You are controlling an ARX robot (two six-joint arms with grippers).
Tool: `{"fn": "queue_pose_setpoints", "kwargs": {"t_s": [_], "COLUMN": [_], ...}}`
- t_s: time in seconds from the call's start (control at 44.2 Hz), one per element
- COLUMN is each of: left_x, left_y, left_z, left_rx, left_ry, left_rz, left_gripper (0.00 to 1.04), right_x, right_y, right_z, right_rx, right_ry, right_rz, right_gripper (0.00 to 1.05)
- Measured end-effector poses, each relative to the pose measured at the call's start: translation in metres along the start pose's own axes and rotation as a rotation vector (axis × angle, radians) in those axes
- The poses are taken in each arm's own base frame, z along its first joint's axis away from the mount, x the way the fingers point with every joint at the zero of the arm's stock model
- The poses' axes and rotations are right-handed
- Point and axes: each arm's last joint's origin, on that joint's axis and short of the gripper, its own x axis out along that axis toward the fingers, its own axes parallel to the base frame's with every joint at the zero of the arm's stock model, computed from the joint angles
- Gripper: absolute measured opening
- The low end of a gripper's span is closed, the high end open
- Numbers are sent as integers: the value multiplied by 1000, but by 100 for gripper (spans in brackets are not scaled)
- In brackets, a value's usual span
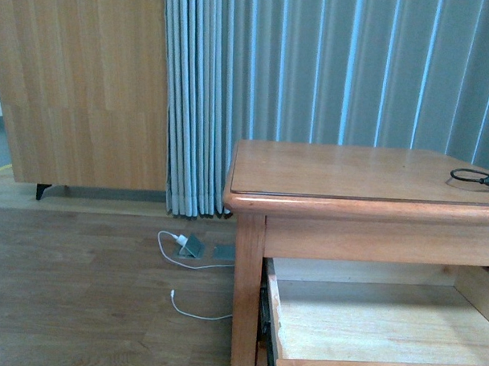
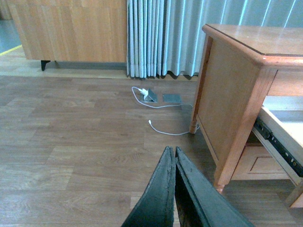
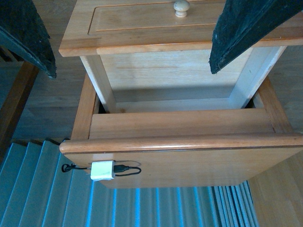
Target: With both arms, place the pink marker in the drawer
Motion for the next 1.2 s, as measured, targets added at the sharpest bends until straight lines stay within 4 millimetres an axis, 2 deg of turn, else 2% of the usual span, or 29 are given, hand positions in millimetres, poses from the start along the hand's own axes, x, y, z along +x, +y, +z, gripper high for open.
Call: {"fn": "queue_pose_setpoints", "kwargs": {"t_s": [0.249,0.407,0.475,0.679,0.746,0.882,1.199], "left_x": [0,0,0,0,0,0,0], "left_y": [0,0,0,0,0,0,0], "left_z": [0,0,0,0,0,0,0], "left_rx": [0,0,0,0,2,2,2], "left_ry": [0,0,-1,-1,-1,-1,-1], "left_rz": [0,-1,0,0,-1,-1,-1], "left_gripper": [7,30,46,87,101,99,99], "right_x": [0,5,15,59,80,112,169], "right_y": [0,2,1,-1,0,6,21], "right_z": [0,-5,-17,-31,-37,-51,-76], "right_rx": [0,9,26,52,43,32,31], "right_ry": [2,290,425,604,642,694,723], "right_rz": [3,184,213,233,226,212,164], "right_gripper": [96,96,96,96,96,96,96]}}
